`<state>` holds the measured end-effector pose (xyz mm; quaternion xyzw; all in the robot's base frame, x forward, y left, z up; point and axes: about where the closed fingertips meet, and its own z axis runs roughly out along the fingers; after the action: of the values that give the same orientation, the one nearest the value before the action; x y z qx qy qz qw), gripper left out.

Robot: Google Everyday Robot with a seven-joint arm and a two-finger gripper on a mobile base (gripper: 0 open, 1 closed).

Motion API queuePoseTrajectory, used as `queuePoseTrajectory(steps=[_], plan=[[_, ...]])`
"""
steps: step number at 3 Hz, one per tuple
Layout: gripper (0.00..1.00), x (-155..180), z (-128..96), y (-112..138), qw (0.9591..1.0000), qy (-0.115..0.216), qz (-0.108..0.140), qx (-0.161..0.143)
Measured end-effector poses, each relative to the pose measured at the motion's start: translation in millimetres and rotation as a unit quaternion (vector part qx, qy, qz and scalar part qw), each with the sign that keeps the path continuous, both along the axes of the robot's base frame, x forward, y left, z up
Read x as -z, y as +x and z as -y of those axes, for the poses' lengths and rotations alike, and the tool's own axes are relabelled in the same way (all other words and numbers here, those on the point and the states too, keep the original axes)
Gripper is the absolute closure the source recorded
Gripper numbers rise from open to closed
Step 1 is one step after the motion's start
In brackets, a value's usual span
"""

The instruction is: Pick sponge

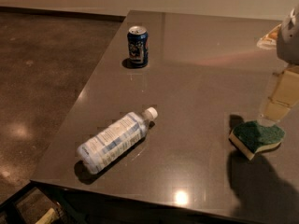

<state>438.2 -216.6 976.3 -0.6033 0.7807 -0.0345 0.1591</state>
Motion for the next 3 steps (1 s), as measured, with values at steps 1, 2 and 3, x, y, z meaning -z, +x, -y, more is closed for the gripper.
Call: queuePoseTrajectory(steps=[1, 2, 3], plan=[[0.0, -0.7, -0.1, 0.2, 1.0, -0.001, 0.001, 0.0], [0.0, 12.0, 7.3, -1.2, 0.9998, -0.016, -0.007, -0.014], [0.0, 40.5, 23.8, -6.9, 0.9984, -0.022, -0.03, -0.043]])
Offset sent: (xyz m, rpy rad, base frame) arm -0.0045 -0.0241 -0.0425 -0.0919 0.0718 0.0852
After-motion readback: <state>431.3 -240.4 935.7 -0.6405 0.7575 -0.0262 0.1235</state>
